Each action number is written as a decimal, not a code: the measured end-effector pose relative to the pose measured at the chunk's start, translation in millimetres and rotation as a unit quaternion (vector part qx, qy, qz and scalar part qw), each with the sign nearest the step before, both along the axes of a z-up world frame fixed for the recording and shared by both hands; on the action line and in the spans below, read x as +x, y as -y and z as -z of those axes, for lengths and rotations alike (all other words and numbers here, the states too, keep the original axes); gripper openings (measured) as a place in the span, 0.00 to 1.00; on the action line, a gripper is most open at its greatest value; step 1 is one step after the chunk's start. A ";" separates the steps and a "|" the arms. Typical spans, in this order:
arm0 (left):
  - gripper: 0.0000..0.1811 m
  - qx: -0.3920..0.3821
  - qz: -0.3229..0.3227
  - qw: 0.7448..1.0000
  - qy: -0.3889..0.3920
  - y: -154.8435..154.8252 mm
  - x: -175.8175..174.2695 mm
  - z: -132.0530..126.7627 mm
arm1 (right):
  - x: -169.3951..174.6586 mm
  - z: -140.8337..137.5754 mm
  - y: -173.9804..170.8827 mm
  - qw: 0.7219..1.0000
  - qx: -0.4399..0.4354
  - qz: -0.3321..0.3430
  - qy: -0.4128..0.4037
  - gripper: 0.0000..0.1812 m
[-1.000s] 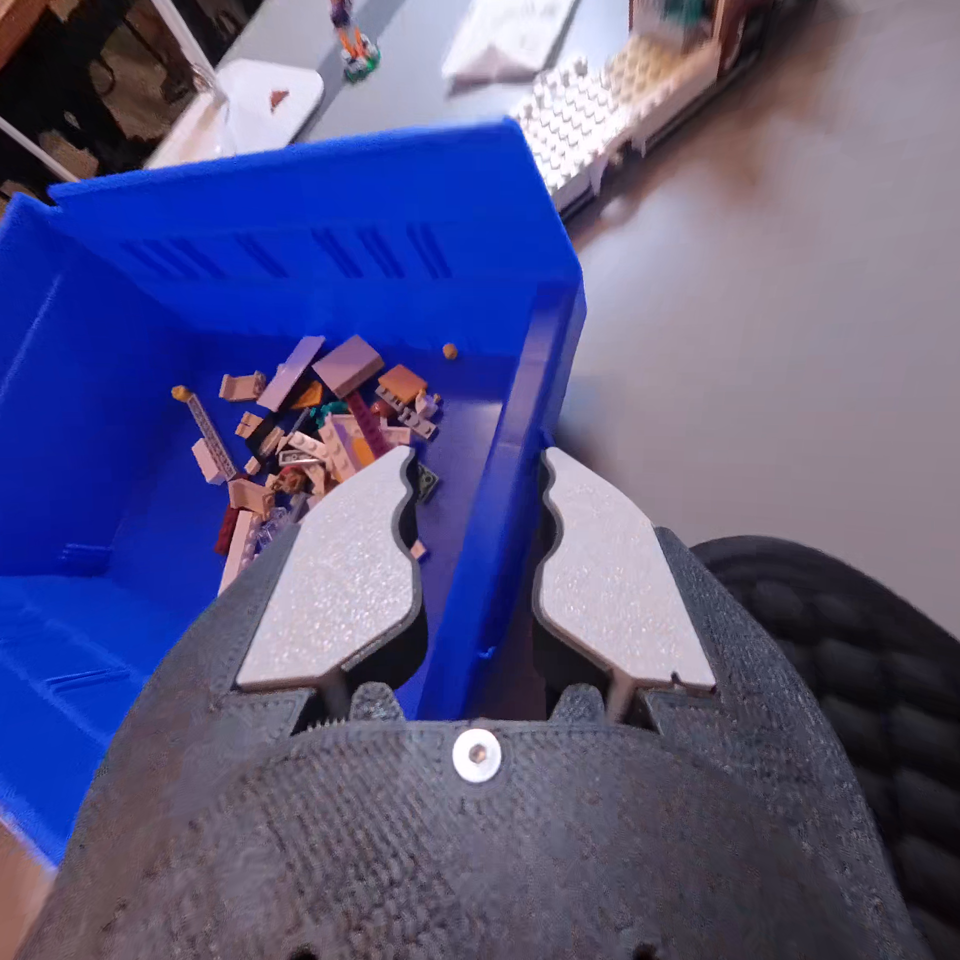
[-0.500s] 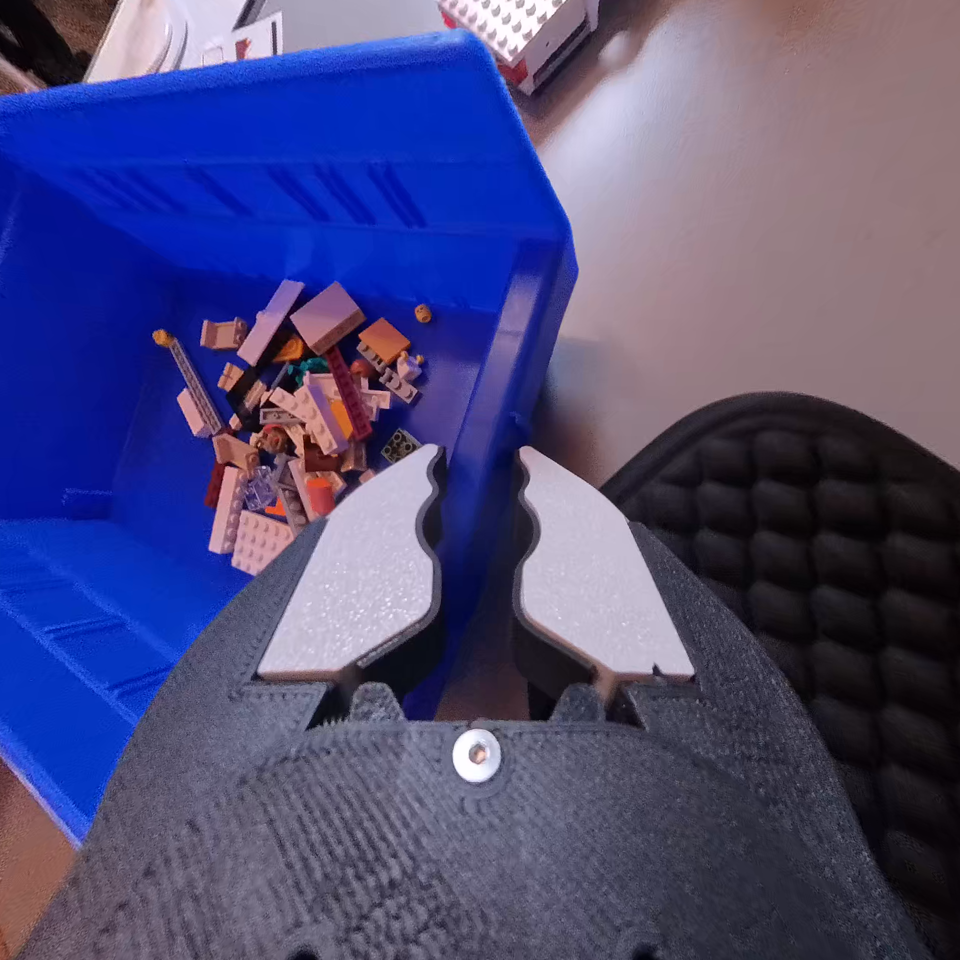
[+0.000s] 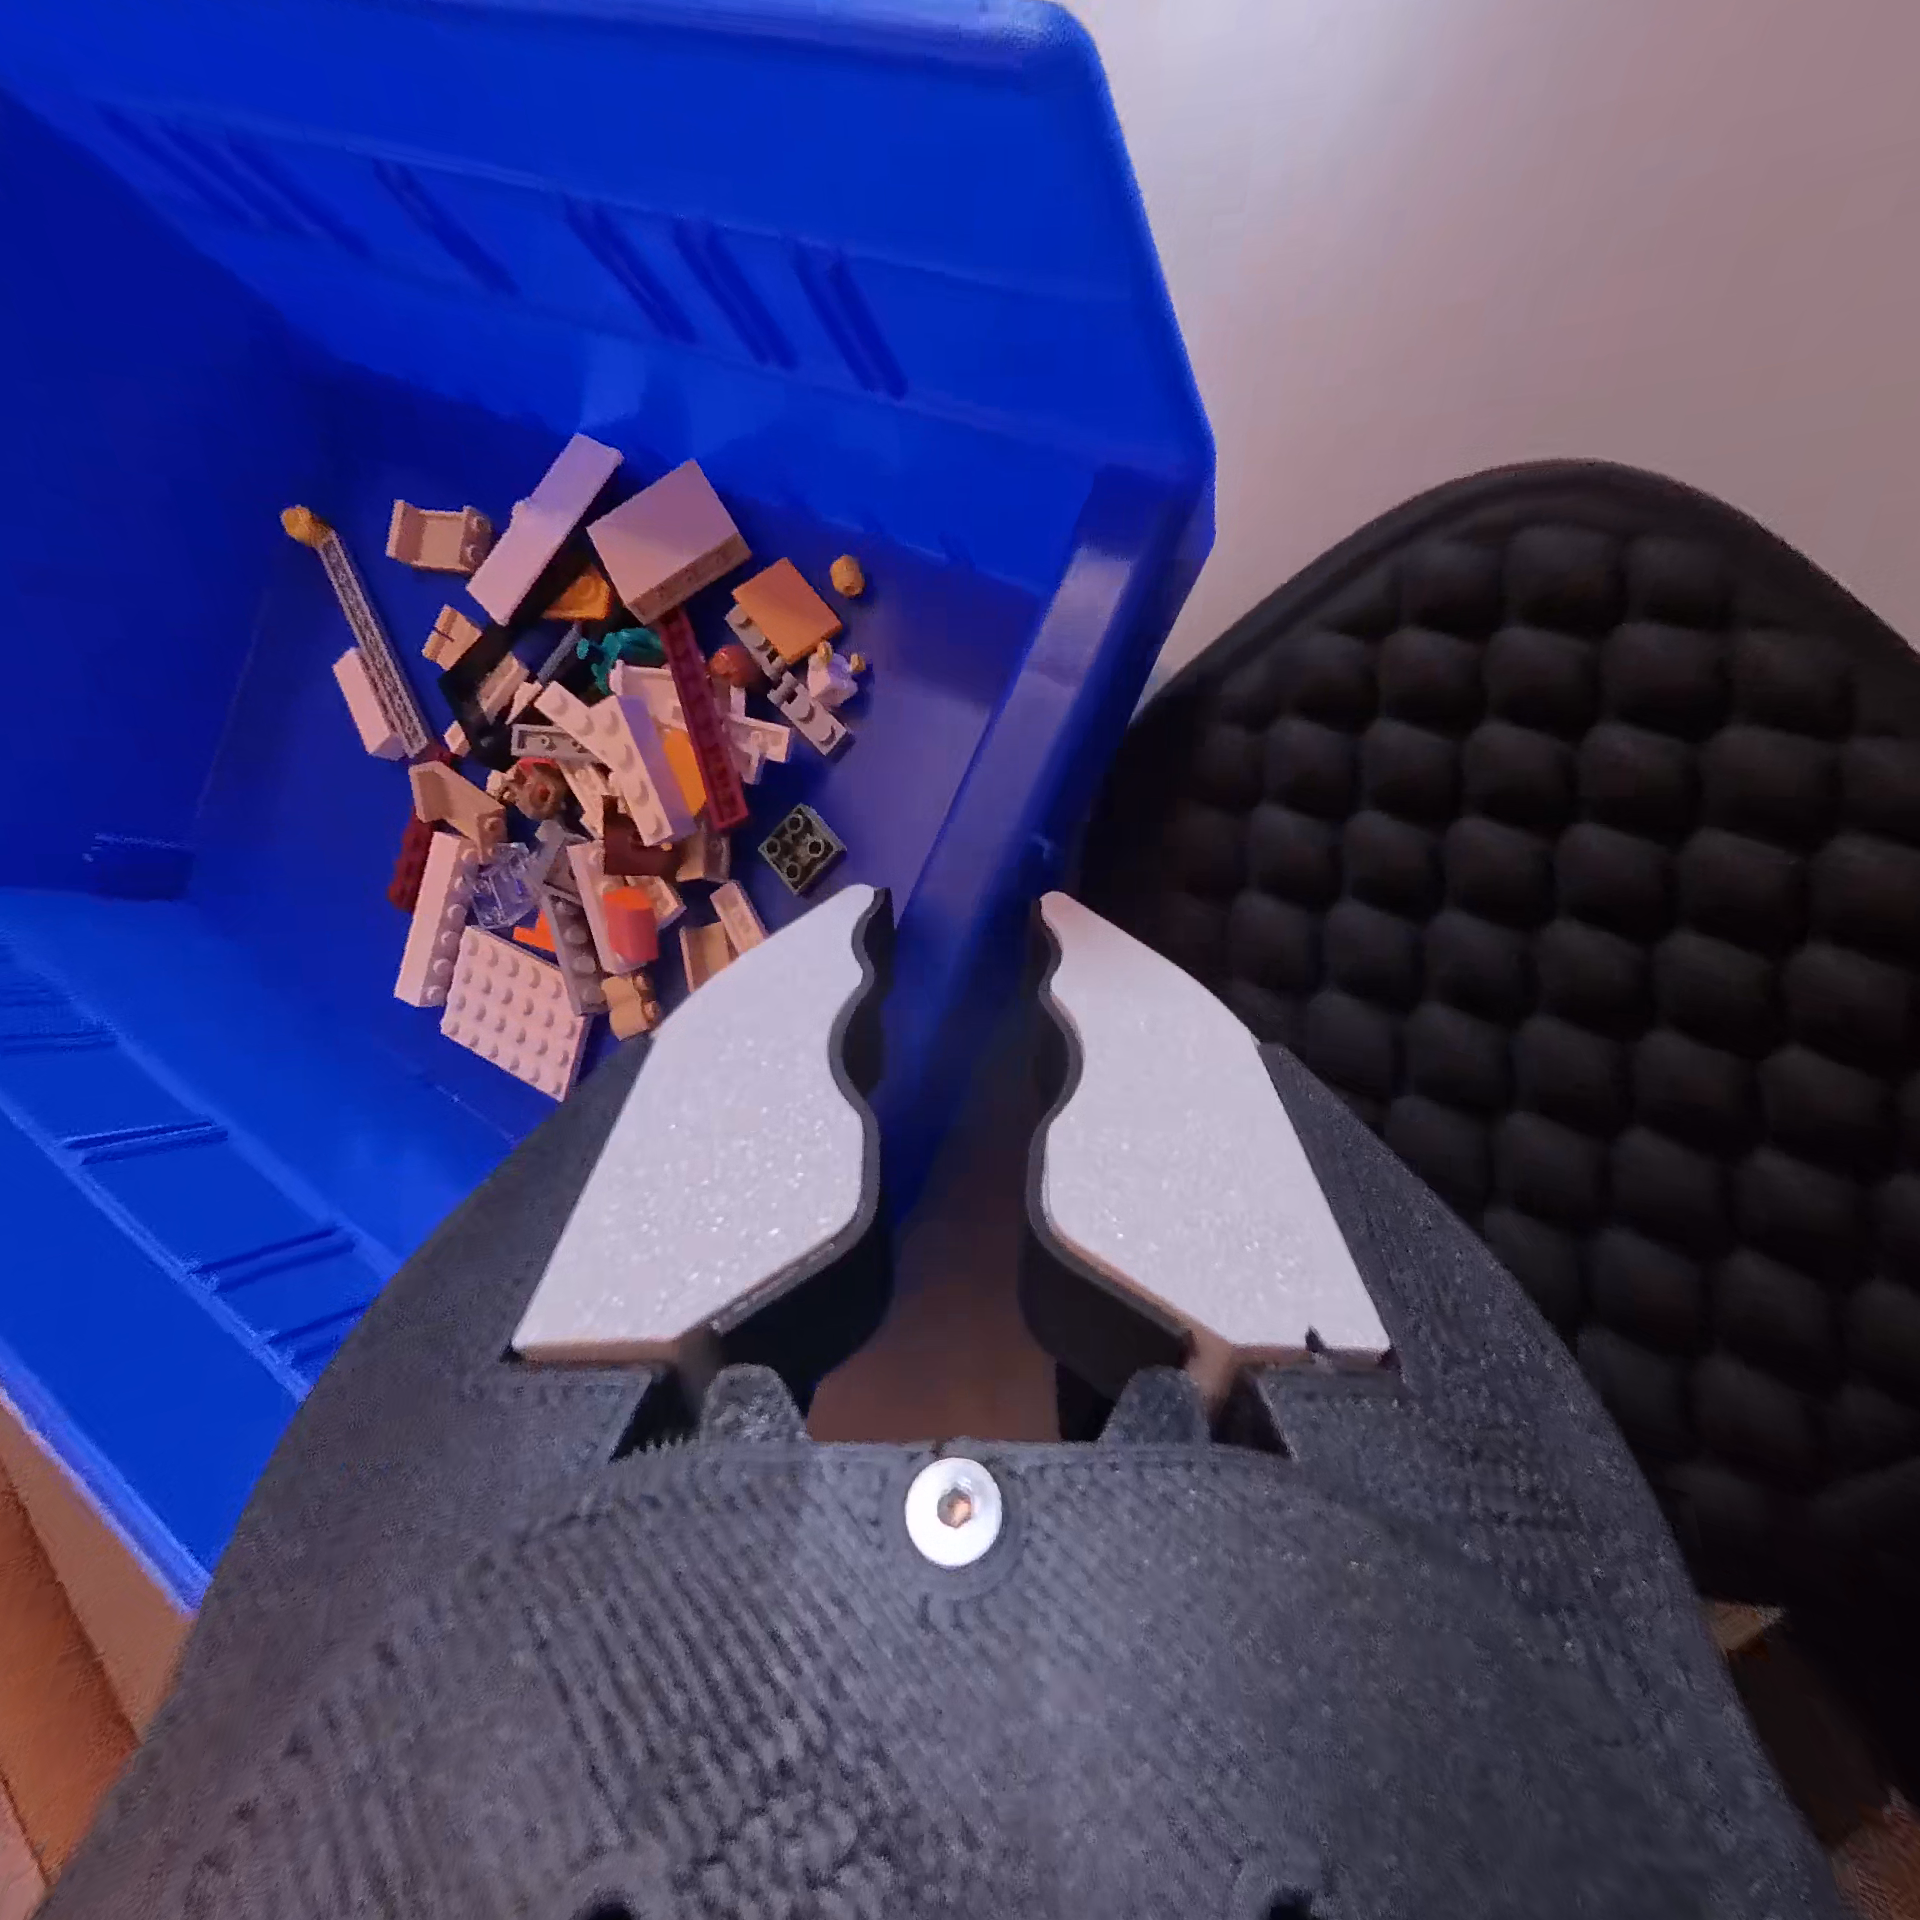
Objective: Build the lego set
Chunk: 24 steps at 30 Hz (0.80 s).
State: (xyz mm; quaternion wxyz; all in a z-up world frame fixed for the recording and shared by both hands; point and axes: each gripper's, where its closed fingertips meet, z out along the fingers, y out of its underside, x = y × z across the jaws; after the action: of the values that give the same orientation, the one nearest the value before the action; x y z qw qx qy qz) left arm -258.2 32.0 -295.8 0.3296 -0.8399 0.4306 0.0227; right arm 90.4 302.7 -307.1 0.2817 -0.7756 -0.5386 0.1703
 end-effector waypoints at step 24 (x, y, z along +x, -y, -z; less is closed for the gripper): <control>0.13 0.045 -0.077 0.996 0.006 -51.6 2.5 -0.9 | 9.6 1.1 17.0 1.000 -0.002 0.024 -0.007 0.31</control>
State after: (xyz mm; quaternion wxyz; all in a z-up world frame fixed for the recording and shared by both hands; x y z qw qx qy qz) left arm -255.7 83.7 -294.9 0.3668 -0.8551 0.3611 0.0627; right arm 100.0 285.7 -308.2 0.2877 -0.7876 -0.5178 0.1698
